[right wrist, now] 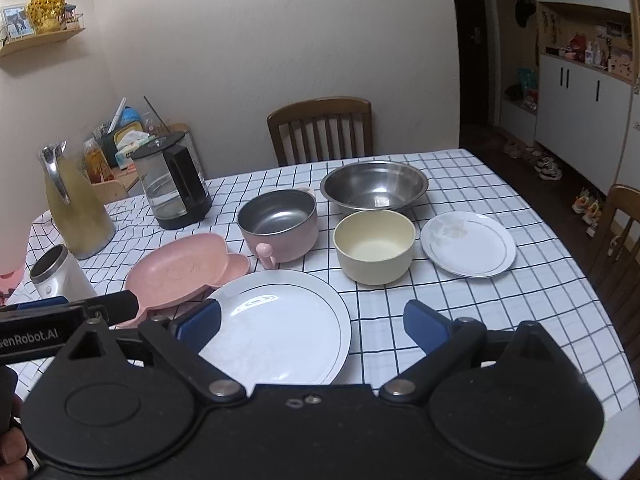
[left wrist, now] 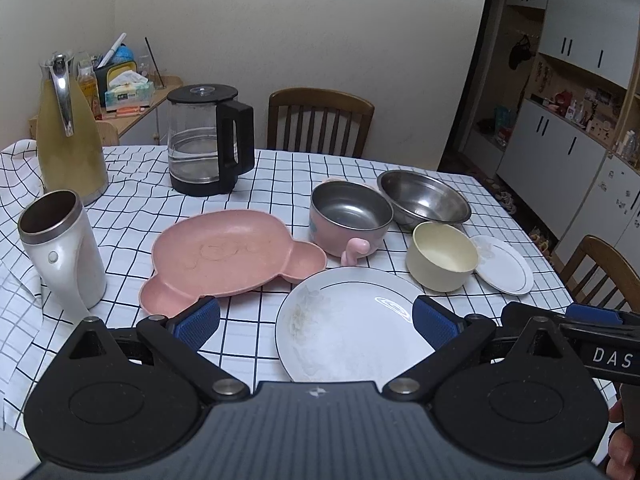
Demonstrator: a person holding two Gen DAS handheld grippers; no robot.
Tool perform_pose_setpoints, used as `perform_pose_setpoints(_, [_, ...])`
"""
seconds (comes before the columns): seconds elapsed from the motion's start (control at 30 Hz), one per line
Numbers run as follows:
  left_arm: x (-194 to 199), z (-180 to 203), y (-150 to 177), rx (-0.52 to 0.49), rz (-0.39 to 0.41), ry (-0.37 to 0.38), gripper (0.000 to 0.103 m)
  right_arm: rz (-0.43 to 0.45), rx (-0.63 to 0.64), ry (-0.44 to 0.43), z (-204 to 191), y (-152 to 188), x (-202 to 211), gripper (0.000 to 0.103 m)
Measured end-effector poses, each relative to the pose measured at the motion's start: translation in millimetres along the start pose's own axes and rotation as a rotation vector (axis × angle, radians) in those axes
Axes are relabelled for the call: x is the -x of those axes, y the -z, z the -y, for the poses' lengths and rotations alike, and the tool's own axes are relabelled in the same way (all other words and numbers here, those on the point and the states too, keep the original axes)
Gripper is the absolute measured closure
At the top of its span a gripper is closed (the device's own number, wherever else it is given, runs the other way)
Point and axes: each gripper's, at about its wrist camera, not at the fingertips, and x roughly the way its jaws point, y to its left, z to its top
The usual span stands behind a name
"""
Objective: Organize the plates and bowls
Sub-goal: 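Move both grippers to the large white plate and close on its rim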
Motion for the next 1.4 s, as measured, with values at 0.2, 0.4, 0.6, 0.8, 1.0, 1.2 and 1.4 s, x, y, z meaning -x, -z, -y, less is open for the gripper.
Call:
perform_pose_setpoints(0.2, [-39.2,-1.2,-1.9,0.018,-0.064,-0.019,0.0,-0.055,0.02,-0.002,10.8,-3.9,-33.8,0.009])
perform_pose_setpoints(0.4, [-79.9,-7.2,0.1,0.01,-0.135,-0.044,0.001,-0.149,0.058,-0.003,22.1,-3.4,-83.3,0.019])
perform_pose_setpoints(0.6, [-116.7,-17.3,6.3,0.026,-0.225,-0.064,0.009,-0.252,0.069,-0.029,28.2,0.0,-126.3,0.025])
perform_pose_setpoints(0.8, [-138.2,-30.7,12.4,0.085,-0.305,-0.029,0.023,-0.339,0.048,-0.071,35.2,5.2,-156.0,0.041])
perform_pose_setpoints(1.0, [-149.1,-40.0,16.8,0.129,-0.339,-0.014,0.034,-0.398,-0.027,-0.12,44.6,10.4,-168.1,0.064])
perform_pose_setpoints(1.2, [-153.6,-44.1,18.9,0.165,-0.362,0.005,0.041,-0.419,-0.047,-0.127,49.3,13.8,-172.5,0.077])
perform_pose_setpoints(1.4, [-156.7,-47.1,20.3,0.201,-0.391,0.023,0.06,-0.409,-0.068,-0.138,54.1,14.2,-169.0,0.086])
